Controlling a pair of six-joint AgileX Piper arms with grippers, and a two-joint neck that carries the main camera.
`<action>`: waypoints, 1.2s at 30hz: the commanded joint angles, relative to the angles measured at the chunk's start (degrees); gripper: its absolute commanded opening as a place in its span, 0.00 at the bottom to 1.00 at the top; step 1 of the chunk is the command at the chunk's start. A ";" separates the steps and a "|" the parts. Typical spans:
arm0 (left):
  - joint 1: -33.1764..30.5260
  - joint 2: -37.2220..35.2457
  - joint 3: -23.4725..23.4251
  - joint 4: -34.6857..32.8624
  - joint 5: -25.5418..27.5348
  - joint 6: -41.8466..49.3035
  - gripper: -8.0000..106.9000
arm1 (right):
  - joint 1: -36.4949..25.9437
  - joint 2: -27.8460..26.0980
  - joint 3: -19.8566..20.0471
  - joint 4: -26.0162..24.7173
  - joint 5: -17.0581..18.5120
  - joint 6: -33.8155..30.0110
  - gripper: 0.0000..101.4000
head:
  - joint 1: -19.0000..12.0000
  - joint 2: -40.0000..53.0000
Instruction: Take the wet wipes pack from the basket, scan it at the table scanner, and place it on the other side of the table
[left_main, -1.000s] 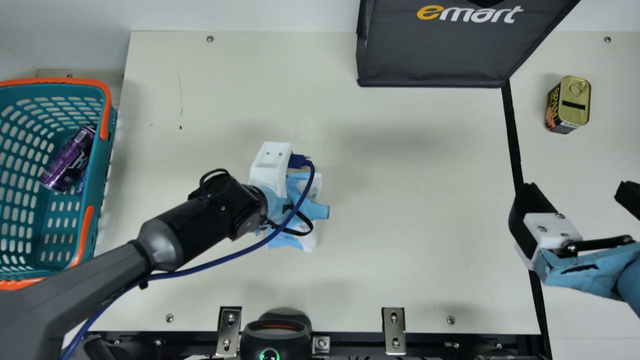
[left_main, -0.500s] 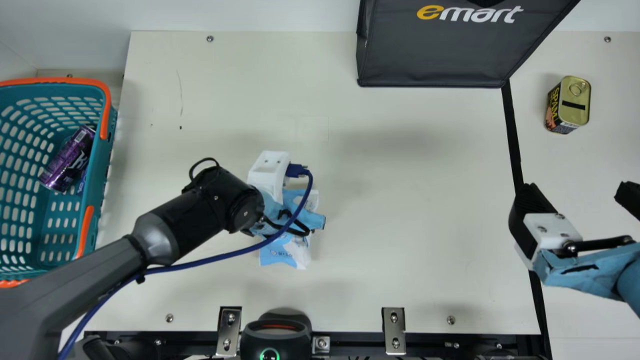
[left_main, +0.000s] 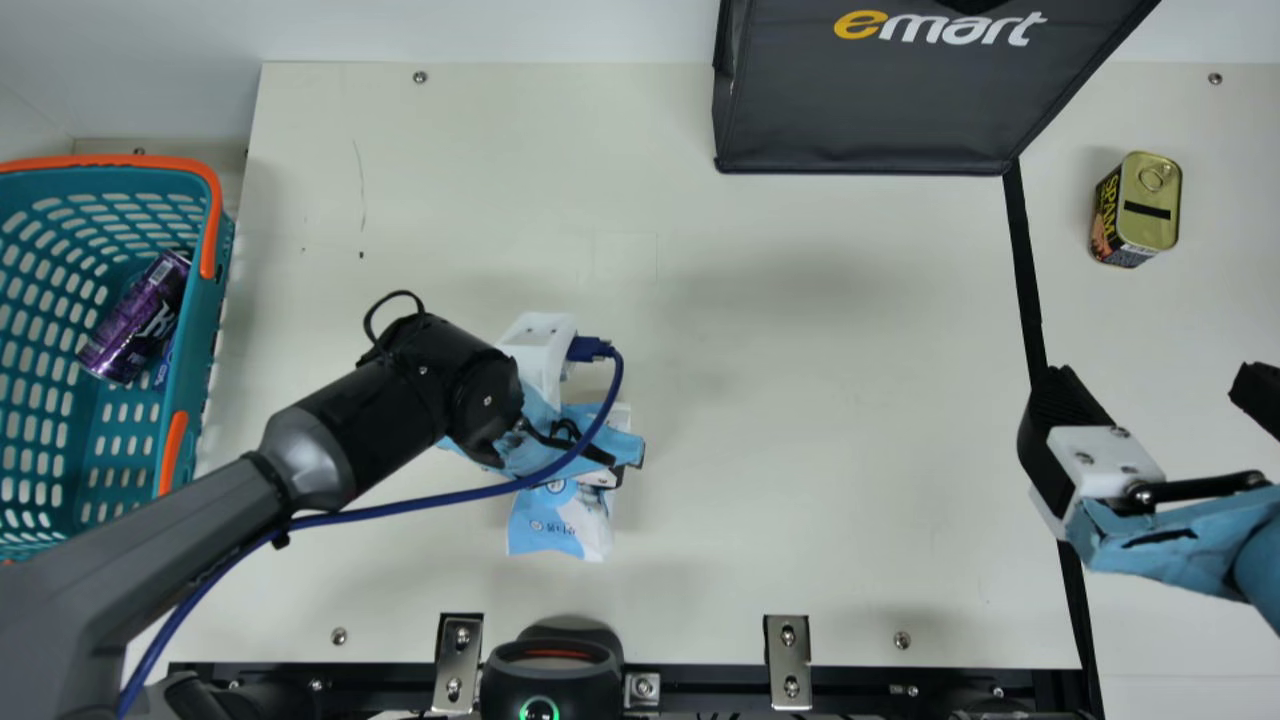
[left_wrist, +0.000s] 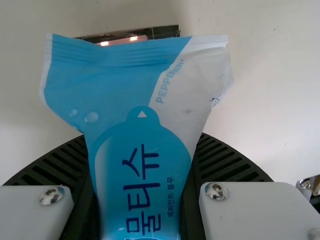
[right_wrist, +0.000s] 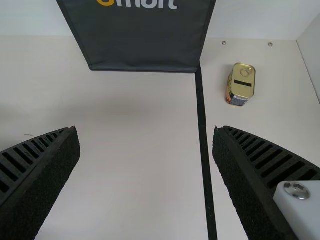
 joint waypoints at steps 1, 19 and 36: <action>0.25 0.17 -0.33 -0.11 0.96 0.22 0.00 | 0.00 0.00 0.00 0.00 0.00 0.00 0.94 | -1.57 0.00; 0.11 1.95 -3.73 -1.66 -1.33 0.42 0.00 | 0.00 0.00 0.00 0.00 -0.04 0.00 0.94 | -1.57 0.00; -5.00 9.13 -13.25 0.37 -9.03 -7.45 0.00 | 0.00 0.00 0.00 0.00 -0.04 0.00 0.94 | -1.57 0.00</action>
